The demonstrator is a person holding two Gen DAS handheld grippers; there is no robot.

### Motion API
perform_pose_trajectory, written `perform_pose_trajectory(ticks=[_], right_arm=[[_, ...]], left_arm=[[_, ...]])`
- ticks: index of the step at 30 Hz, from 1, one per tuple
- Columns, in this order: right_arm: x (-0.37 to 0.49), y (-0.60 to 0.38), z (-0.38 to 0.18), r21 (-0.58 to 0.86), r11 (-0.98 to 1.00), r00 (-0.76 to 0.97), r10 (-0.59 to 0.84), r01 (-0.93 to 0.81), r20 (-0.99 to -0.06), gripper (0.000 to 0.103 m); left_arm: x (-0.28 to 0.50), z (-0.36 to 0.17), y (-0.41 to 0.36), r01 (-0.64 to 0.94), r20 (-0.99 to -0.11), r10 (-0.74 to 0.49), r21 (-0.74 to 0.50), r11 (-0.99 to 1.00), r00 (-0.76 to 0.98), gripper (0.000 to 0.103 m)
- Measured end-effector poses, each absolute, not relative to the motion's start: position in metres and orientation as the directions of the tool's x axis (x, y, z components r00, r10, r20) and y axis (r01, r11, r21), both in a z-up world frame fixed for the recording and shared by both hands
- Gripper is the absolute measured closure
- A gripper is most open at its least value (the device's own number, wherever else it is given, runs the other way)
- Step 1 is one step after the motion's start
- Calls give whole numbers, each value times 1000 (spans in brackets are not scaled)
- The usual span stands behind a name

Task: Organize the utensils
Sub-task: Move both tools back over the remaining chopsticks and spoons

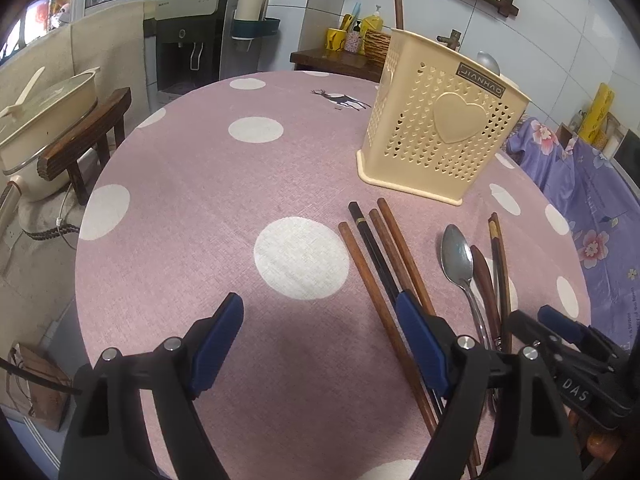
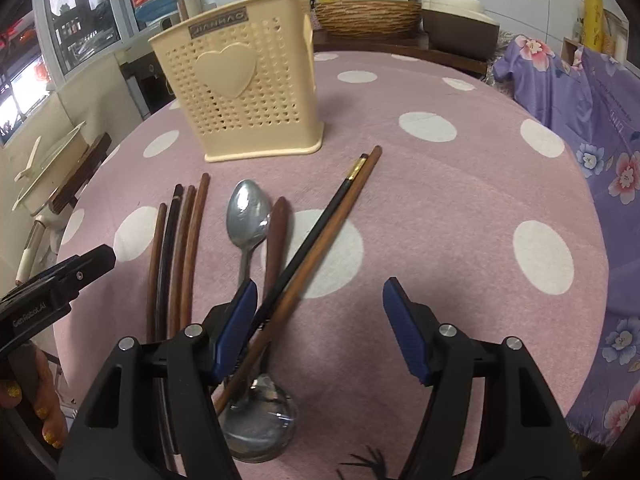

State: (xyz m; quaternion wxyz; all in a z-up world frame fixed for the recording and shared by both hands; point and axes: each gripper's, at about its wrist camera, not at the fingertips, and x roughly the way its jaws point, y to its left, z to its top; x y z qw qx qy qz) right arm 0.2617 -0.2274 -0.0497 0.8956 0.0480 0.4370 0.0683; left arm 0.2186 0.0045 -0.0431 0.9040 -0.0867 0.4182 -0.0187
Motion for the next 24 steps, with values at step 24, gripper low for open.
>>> perform_pose_trajectory(ticks=[24], right_arm=[[258, -276, -46, 145, 989, 605, 105, 18, -789, 48]], left_arm=[[218, -46, -8, -19, -767, -106, -152, 988, 633, 24]])
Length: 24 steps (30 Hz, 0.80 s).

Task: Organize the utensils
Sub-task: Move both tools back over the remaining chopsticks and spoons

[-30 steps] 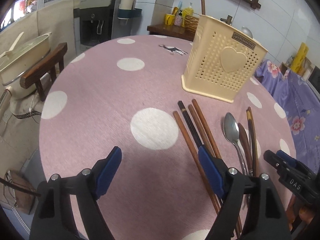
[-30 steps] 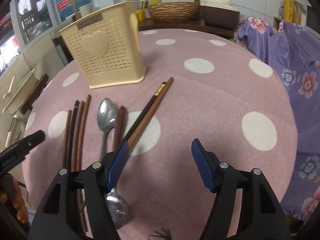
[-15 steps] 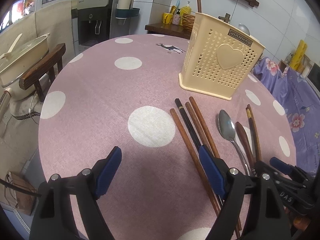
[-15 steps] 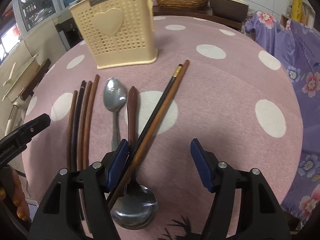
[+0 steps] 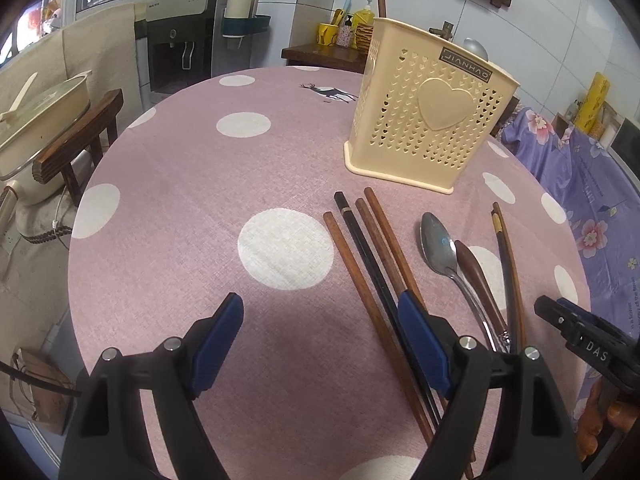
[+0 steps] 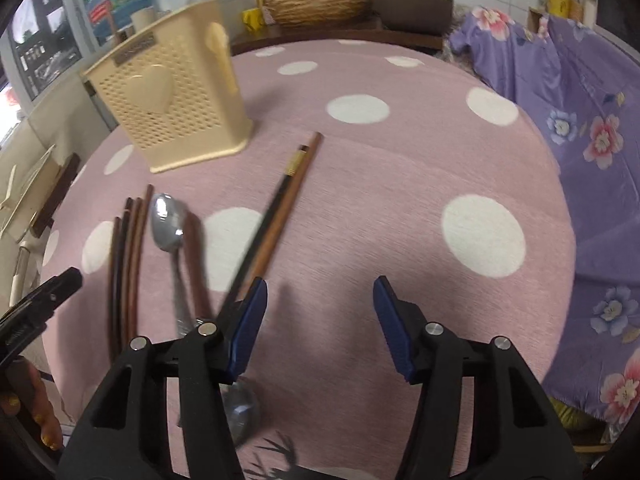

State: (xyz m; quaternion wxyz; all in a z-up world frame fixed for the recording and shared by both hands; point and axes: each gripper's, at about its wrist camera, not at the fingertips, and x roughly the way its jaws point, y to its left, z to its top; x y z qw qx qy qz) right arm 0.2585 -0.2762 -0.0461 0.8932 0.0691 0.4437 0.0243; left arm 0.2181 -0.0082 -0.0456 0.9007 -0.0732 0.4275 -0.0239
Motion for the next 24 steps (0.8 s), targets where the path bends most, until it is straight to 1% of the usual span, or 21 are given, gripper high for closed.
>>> perform_pose_trajectory(ticks=[4, 5, 7, 10, 14, 19, 24], right_arm=[[263, -262, -53, 175, 985, 595, 137, 6, -792, 53], [263, -260, -53, 160, 987, 603, 121, 11, -788, 53], [262, -259, -52, 113, 993, 613, 67, 36, -787, 55], [265, -268, -55, 137, 990, 604, 84, 42, -793, 55], [273, -276, -57, 102, 992, 610, 36, 74, -791, 55], [288, -284, -57, 85, 993, 611, 14, 87, -792, 55], [289, -285, -58, 85, 993, 617, 16, 83, -787, 55]], left_arm=[[218, -48, -9, -33, -773, -103, -158, 987, 626, 29], [218, -49, -9, -32, -775, -111, -166, 986, 622, 31], [220, -51, -14, -19, -783, -118, -164, 986, 610, 34], [222, -57, -24, -3, -795, -114, -144, 990, 596, 40], [225, -61, -29, -15, -799, -87, -119, 993, 595, 46], [231, -61, -28, -34, -800, -54, -93, 995, 597, 50], [245, -60, -24, -51, -807, -46, -94, 994, 589, 52]])
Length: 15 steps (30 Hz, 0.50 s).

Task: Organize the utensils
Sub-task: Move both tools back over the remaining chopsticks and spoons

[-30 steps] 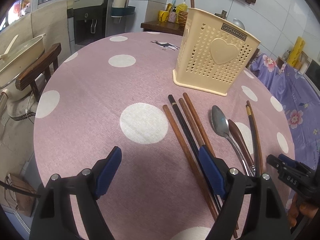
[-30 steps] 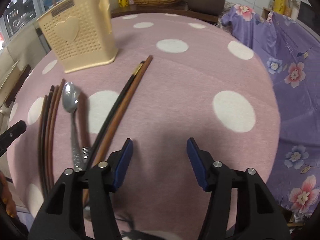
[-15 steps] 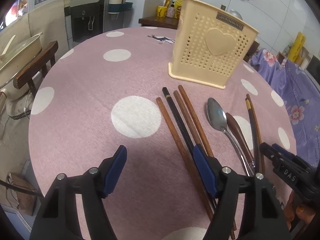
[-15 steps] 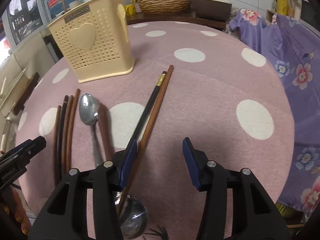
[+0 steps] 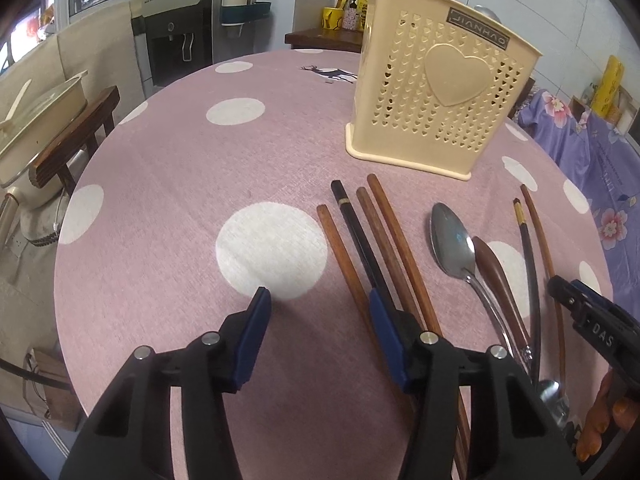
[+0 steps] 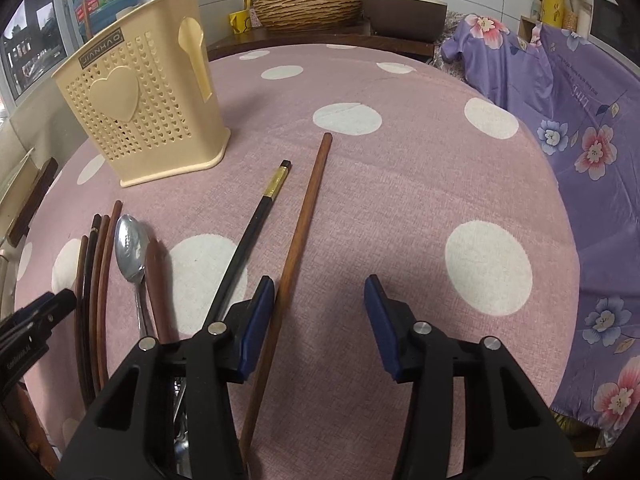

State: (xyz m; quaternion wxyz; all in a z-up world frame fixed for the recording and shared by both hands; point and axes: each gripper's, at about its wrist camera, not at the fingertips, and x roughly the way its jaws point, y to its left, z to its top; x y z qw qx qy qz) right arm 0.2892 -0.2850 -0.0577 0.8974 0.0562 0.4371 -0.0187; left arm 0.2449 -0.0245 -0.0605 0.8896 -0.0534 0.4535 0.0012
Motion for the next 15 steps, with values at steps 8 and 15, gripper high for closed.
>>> perform_pose_trajectory(ticks=[8, 15], right_arm=[[287, -283, -58, 71, 994, 621, 7, 78, -784, 55], [287, -286, -59, 66, 996, 622, 13, 63, -783, 55]], left_arm=[[260, -61, -34, -77, -814, 8, -45, 996, 580, 62], [264, -62, -43, -67, -813, 55, 19, 998, 580, 68]])
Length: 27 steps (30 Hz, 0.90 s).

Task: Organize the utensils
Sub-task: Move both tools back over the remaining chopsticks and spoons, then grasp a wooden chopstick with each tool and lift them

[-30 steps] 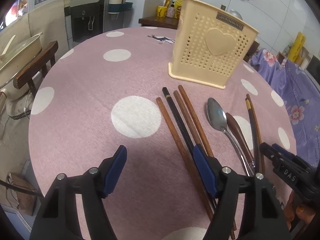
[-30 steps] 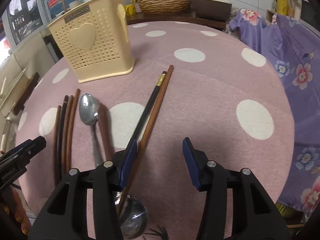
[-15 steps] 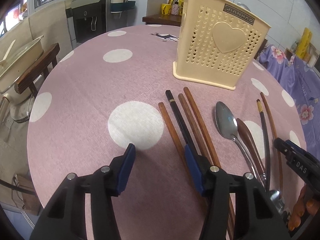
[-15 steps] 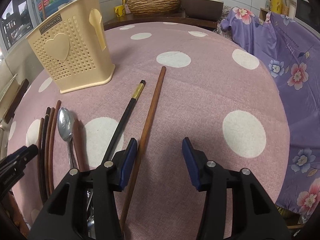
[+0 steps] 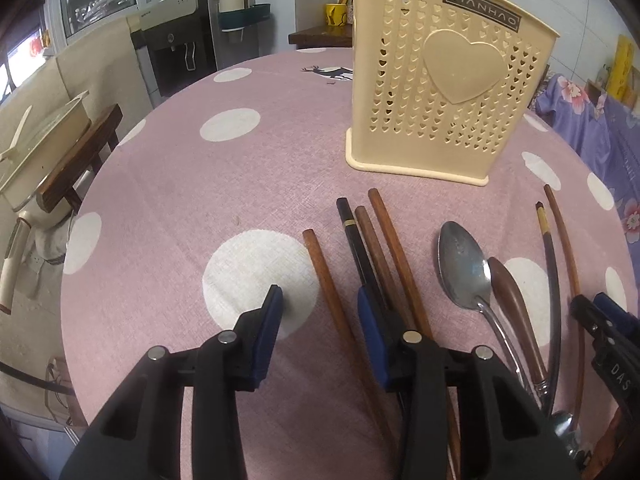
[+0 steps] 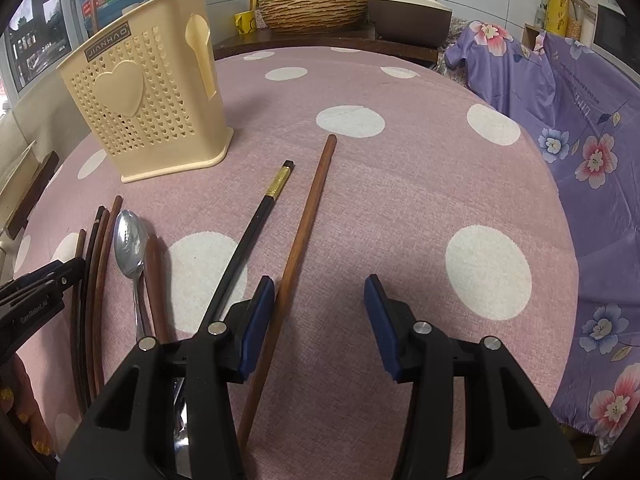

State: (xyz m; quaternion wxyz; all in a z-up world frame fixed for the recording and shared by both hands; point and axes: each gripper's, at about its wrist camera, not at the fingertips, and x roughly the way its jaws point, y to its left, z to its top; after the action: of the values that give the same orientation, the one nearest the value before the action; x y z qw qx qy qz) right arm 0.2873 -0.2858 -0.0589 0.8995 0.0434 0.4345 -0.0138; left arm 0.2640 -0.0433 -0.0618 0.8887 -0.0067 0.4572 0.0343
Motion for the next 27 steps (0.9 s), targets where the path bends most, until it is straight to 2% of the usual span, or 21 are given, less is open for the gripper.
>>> perform_pose_trajectory(ticks=[2, 5, 13, 15, 18, 24, 27], right_arm=[[291, -287, -59, 58, 997, 620, 9, 59, -784, 55], [302, -292, -59, 62, 997, 616, 17, 51, -788, 55], [338, -298, -58, 75, 995, 598, 21, 66, -802, 60], [343, -297, -58, 72, 994, 600, 9, 81, -800, 63], [352, -296, -58, 69, 993, 604, -5, 98, -797, 66], [370, -289, -58, 23, 994, 610, -49, 110, -791, 83], [376, -293, -58, 42, 991, 619, -46, 127, -784, 92]], left_arm=[[265, -62, -40, -57, -809, 60, 32, 998, 585, 78], [273, -61, -31, -54, -813, 51, 24, 998, 580, 90], [275, -60, -19, -95, -831, -23, -92, 991, 557, 89], [271, -60, -20, -113, -827, -25, -106, 988, 561, 87], [265, -60, -24, -137, -820, -31, -133, 982, 572, 78], [271, -62, -36, -135, -808, 27, -66, 989, 589, 78], [274, -63, -38, -128, -801, 56, -26, 991, 596, 87]])
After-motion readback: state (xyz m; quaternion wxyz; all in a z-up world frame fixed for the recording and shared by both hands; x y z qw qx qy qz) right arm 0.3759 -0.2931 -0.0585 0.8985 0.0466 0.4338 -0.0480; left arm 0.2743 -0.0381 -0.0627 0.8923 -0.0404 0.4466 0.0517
